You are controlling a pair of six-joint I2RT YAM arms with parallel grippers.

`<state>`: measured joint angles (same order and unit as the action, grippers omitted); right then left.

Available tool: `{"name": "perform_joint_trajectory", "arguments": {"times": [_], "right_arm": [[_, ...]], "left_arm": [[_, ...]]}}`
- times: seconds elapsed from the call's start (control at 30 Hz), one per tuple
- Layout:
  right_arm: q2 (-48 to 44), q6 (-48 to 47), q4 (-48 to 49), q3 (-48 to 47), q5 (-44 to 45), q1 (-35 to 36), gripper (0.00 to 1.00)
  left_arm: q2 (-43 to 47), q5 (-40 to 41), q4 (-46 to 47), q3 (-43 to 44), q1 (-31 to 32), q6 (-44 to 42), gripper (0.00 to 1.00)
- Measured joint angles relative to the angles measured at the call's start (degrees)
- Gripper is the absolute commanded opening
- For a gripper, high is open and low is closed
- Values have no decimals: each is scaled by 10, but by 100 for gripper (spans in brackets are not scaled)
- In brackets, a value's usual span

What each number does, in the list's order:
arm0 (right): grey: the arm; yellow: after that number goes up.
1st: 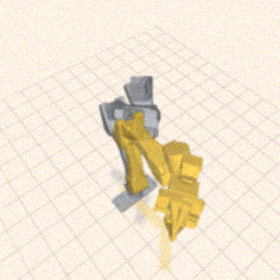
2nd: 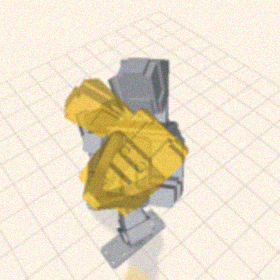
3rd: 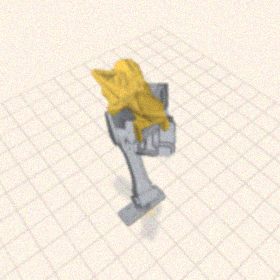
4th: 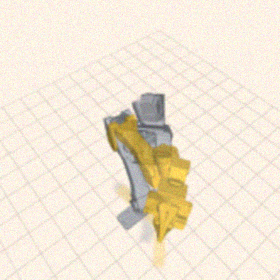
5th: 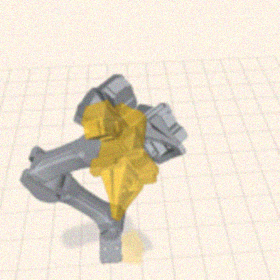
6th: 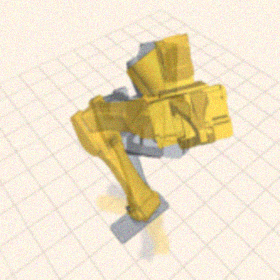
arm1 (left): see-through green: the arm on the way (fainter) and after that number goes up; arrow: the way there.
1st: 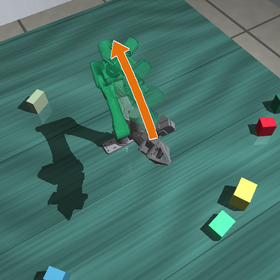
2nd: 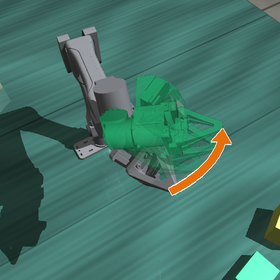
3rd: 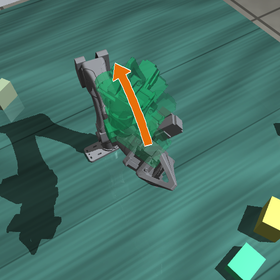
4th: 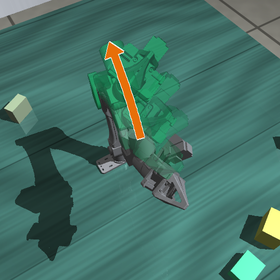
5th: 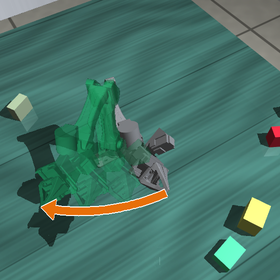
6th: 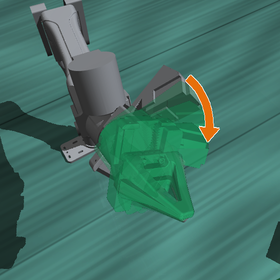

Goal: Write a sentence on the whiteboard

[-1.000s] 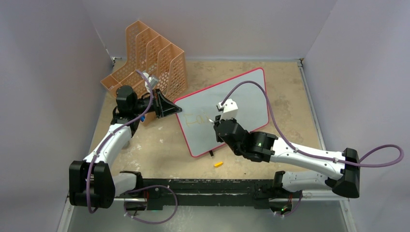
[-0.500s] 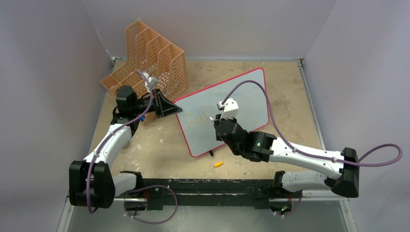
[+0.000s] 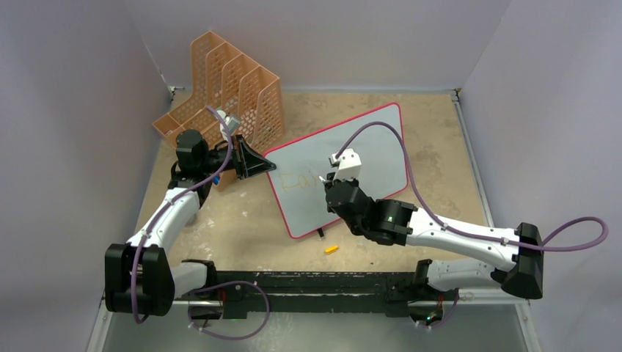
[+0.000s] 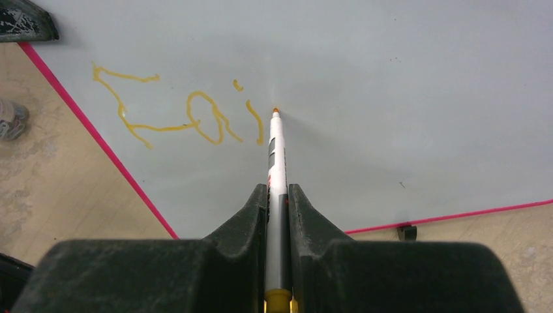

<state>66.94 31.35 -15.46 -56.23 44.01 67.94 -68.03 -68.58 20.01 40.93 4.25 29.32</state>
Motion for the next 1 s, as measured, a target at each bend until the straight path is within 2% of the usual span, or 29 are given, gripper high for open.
{"name": "perform_joint_trajectory", "arguments": {"times": [0.7,1.0], "right_arm": [[2,21,-22,0,29,-7,0],[-14,7,-8,0,16,-15,0]], "left_arm": [[0,1,0,0,0,0,0],[0,0,0,0,0,0,0]]}}
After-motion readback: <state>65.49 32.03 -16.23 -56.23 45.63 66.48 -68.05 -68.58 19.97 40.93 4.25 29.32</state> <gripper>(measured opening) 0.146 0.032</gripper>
